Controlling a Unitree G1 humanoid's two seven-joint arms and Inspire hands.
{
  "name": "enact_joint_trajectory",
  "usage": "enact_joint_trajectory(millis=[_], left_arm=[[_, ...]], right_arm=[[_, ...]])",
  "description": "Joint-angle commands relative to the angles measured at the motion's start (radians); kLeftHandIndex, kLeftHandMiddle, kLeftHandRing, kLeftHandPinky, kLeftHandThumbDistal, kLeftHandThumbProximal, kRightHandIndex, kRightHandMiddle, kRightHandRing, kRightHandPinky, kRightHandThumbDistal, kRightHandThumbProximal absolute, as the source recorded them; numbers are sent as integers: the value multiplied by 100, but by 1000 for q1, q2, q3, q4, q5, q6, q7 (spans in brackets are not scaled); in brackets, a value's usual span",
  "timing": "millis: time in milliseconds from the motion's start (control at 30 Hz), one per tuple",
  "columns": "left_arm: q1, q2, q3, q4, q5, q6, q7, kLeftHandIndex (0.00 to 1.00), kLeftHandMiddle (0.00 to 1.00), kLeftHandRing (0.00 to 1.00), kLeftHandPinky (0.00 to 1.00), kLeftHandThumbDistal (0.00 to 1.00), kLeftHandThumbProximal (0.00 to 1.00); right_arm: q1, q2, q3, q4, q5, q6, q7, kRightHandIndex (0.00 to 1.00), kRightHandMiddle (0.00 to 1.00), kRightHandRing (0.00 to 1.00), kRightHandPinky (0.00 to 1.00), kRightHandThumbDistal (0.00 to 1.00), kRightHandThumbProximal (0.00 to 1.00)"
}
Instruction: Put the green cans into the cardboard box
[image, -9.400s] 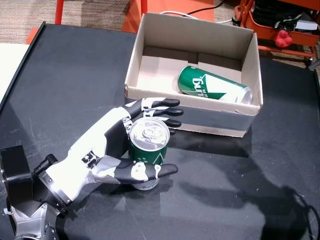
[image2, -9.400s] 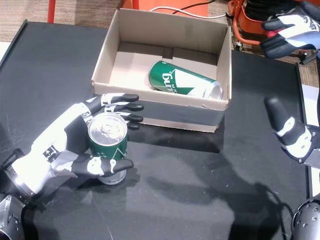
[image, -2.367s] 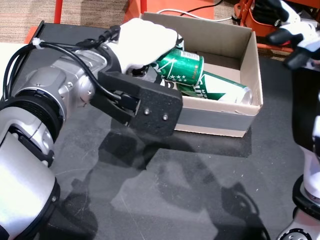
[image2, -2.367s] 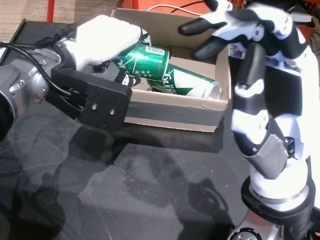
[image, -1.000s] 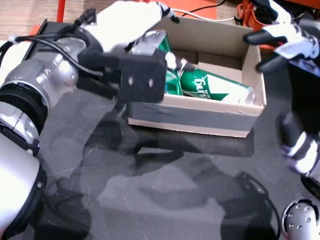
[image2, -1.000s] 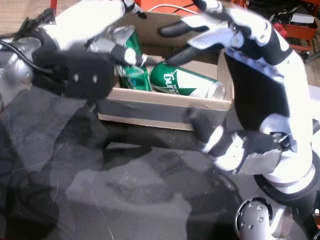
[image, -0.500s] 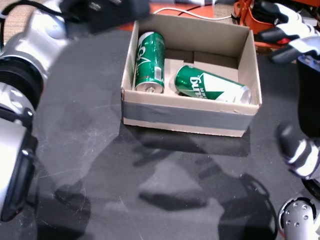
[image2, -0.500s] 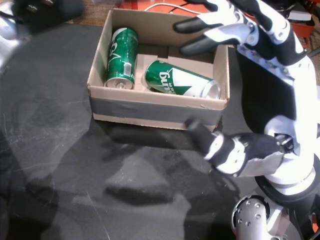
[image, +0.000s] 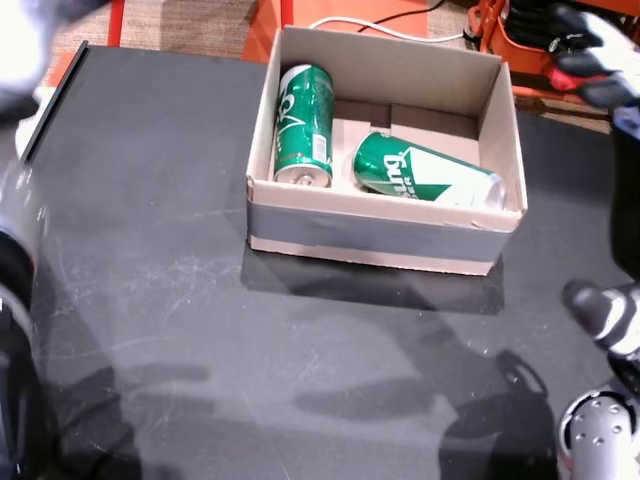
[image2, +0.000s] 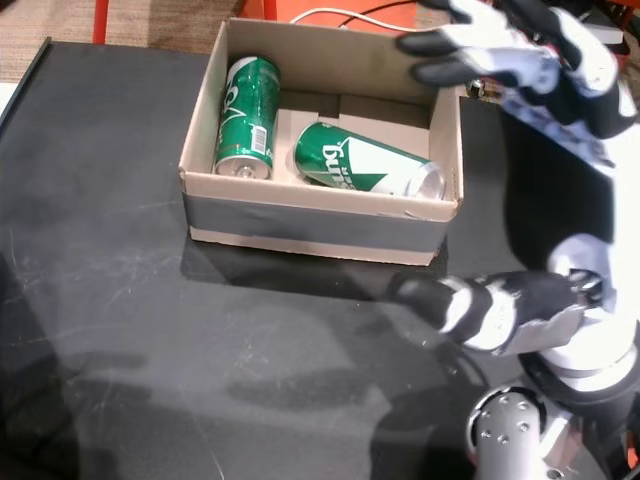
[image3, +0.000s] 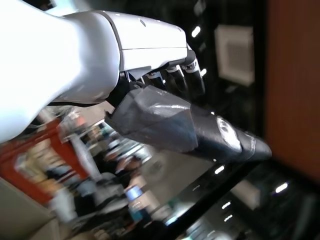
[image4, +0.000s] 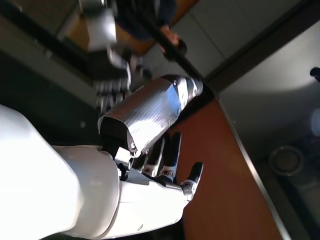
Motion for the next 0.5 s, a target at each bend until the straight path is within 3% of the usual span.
enact_joint_trajectory(millis=[0,67,100,167,233,267,300,333,367,433,467], left_arm=[[72,-67,41,-90,-125,35,-118,70,74,81,79,99,75],[153,-134,63,-213,-231,78,-206,69,77,82,79,96,74],[203,-164,64,-290,-285,136,-254,71,79,85,81,87,66],[285,-206,52,-427,-348,221,-307,71,80,84,80,72,61],[392,-238,28,-581,-371,303,-286,71,78,81,76,76,49],[439,-250,21,-646,-363,313,-264,70,76,80,78,77,48],[483,-254,17,-701,-354,324,-251,70,77,81,88,85,45],[522,-256,12,-744,-352,343,-243,71,77,81,89,94,49],[553,-258,8,-776,-357,363,-241,72,77,81,89,93,51],[561,-285,23,-792,-384,351,-251,64,68,75,99,67,61],[556,-290,35,-785,-397,342,-271,65,69,77,100,76,62]], right_arm=[[-10,1,-23,8,11,-8,1,73,63,66,86,100,59],[27,-9,-39,-4,-51,-25,-49,78,65,69,86,89,58],[33,-14,-46,-8,-69,-38,-64,78,65,70,86,81,57],[33,-33,-48,-11,-82,-42,-72,79,68,72,86,78,60],[30,-45,-46,-5,-95,-44,-83,79,70,74,86,93,68],[28,-45,-48,-2,-107,-56,-96,78,68,73,84,94,73],[25,-40,-50,1,-126,-75,-117,77,65,71,81,89,75],[23,-39,-50,4,-138,-86,-132,76,64,70,80,89,74],[22,-42,-46,6,-144,-90,-143,76,64,70,79,91,74],[27,-51,-32,6,-131,-69,-145,77,66,72,81,99,74],[26,-59,-28,13,-121,-65,-136,77,67,72,82,98,74]])
